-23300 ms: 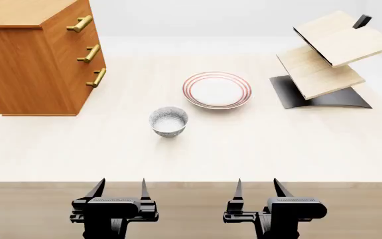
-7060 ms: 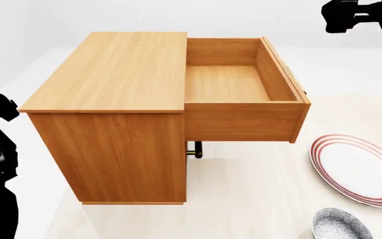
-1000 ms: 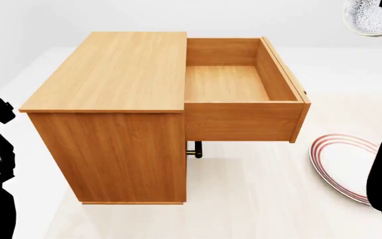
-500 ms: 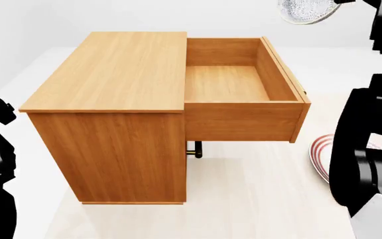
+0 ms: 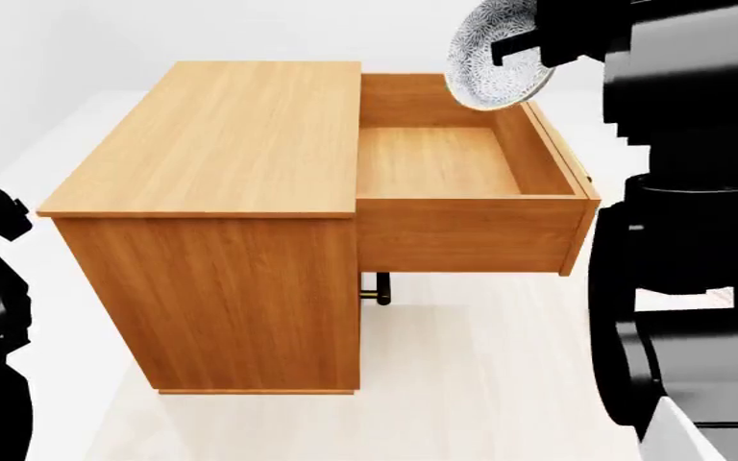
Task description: Open the top drawer of the cabinet and put the bowl in it.
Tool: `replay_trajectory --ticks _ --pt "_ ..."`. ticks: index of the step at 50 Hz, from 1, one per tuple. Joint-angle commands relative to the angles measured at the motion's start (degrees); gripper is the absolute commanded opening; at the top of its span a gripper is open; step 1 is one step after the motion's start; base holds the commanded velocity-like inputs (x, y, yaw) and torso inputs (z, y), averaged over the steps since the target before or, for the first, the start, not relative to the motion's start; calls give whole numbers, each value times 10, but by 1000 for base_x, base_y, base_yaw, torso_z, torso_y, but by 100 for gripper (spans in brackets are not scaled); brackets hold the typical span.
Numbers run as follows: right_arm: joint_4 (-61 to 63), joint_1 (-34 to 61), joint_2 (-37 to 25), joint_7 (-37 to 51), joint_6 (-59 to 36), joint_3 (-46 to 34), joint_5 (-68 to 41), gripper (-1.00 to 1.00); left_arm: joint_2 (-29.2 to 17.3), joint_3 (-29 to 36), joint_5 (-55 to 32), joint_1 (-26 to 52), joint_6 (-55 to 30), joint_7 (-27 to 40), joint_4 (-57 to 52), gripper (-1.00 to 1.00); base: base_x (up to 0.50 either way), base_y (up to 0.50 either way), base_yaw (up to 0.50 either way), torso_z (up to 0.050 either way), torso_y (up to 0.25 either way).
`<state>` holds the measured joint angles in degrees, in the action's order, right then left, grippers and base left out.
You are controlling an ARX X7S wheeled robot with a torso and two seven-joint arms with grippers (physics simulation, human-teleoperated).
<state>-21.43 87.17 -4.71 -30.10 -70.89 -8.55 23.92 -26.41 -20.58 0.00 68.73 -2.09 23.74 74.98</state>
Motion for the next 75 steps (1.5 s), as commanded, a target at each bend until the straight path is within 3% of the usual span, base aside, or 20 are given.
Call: replay_trajectory --ticks 1,12,40,75 --pt "4 -14 12 -20 -21 -39 -6 -100 0 0 0 0 0 0 0 100 0 0 0 0 0" --pt "-6 -12 28 -28 -39 -77 -17 -100 1 -2 -1 -3 -1 -1 0 100 0 0 0 0 1" --pt "-73 -8 43 45 -56 -72 -152 -100 0 -7 -1 -7 0 -2 0 100 0 0 0 0 0" --pt "-235 -5 36 135 99 -72 -260 -100 0 -11 -1 -15 2 -2 0 100 0 0 0 0 0"
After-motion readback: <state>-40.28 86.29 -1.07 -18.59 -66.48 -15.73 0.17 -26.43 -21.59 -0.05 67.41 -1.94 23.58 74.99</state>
